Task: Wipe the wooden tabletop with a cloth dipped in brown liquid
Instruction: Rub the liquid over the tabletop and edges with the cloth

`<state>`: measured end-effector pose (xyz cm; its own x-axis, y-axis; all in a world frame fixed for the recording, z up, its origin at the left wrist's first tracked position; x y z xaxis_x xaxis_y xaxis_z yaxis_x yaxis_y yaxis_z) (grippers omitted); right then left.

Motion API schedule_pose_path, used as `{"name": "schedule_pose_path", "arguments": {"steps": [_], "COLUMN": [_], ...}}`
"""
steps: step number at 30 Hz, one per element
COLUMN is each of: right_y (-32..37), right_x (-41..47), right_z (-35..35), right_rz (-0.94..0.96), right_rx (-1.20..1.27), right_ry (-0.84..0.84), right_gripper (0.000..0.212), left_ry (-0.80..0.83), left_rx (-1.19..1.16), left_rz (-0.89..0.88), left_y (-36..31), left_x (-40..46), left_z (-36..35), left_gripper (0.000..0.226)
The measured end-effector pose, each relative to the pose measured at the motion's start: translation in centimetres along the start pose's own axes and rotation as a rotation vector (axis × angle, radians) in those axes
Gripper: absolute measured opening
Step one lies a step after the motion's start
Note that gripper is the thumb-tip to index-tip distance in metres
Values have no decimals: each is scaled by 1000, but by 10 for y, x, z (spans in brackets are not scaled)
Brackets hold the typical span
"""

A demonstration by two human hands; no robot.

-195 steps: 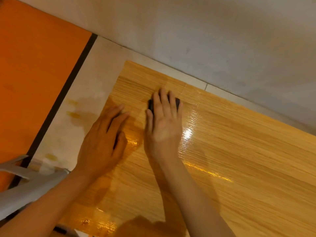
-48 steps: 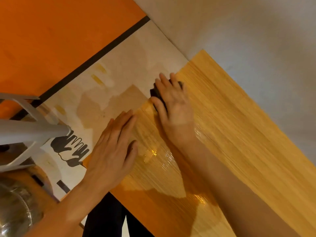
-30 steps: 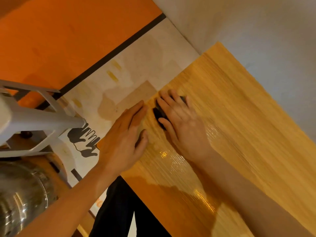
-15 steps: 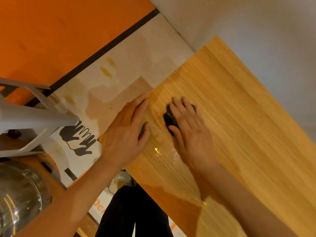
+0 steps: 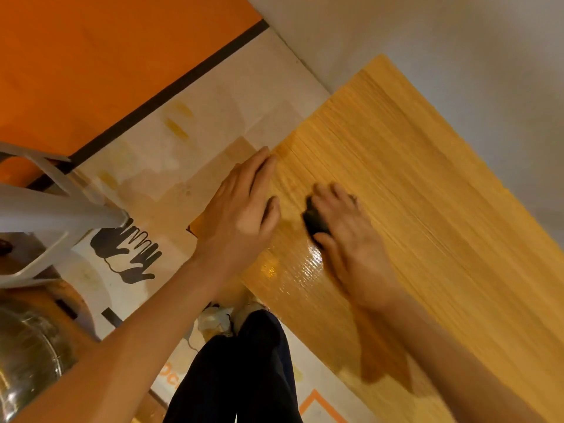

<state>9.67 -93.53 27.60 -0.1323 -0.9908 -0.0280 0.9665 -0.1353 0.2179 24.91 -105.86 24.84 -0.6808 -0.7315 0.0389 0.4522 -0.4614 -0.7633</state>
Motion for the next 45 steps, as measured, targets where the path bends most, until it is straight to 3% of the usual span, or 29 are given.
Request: {"name": "schedule_pose_path", "arguments": {"steps": [2, 4, 6, 7, 11, 14, 16, 18, 20, 21, 22, 25, 27, 29, 31, 34, 36, 41, 43, 45], "right_y": [-43, -76, -70, -52, 42, 24, -18, -54, -52, -36, -14, 45, 32, -6, -47, -63, -40, 20, 1, -32], "right_x": [19, 41, 56, 60, 52, 53, 66, 82, 92, 94, 92, 75, 82, 108, 138, 160, 158, 149, 165, 186], "right_z": [5, 11, 7, 1, -14, -8, -2, 6, 5, 0, -5, -16, -10, -1, 9, 10, -2, -13, -1, 16], "right_rz": [-154, -443, -672, -678, -213, 83, 12, -225, -438, -452, -387, 37, 209, 179, 29, -81, 8, 444, 475, 386], "right_rx": [-17, 22, 54, 75, 76, -9, -43, -5, 35, 49, 51, 47, 1, -67, -80, -96, -141, -143, -153, -162], "right_ry": [-46, -145, -225, -236, -116, -9, -20, -99, -168, -174, -160, -60, -7, 0, -46, -123, -132, -114, 5, 63], "right_gripper": [49, 48, 49, 49, 46, 46, 45, 44, 43, 42, 42, 46, 46, 46, 46, 43, 39, 44, 48, 52], "left_ry": [17, -22, -88, -112, -154, -164, -181, -195, -195, -196, -197, -198, -190, -192, -195, -220, -244, -241, -242, -246], "left_rx": [-9, 4, 0, -13, -47, -32, -28, -32, -28, -20, -11, 7, 24, 34, 40, 33, 14, -15, -7, -4], "left_rz": [17, 41, 94, 133, 225, 222, 221, 216, 204, 200, 199, 204, 210, 222, 230, 248, 253, 230, 223, 218], "left_y": [2, 7, 15, 17, 17, 14, 15, 14, 13, 13, 13, 15, 17, 18, 18, 17, 16, 13, 12, 11], "left_x": [-4, -17, -38, -48, -66, -60, -56, -54, -52, -52, -52, -52, -52, -51, -50, -50, -50, -48, -48, -48], "left_z": [5, 15, 23, 24, 17, 12, 10, 9, 9, 9, 9, 9, 7, 7, 6, 6, 7, 10, 12, 12], "left_gripper": [58, 57, 54, 53, 53, 51, 51, 51, 51, 51, 52, 53, 53, 53, 54, 54, 53, 53, 52, 51]}}
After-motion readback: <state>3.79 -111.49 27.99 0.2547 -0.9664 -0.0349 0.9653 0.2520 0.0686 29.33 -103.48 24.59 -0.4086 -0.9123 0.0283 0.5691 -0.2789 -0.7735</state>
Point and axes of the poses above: each hand's wrist, its own x-axis towards the middle knuckle, its own z-axis out of the back of the hand, y = z × x, the point moved 2 cm from there along x, towards the middle knuckle, and after that the axes turned 15 degrees about -x, right-handed, at the moved point
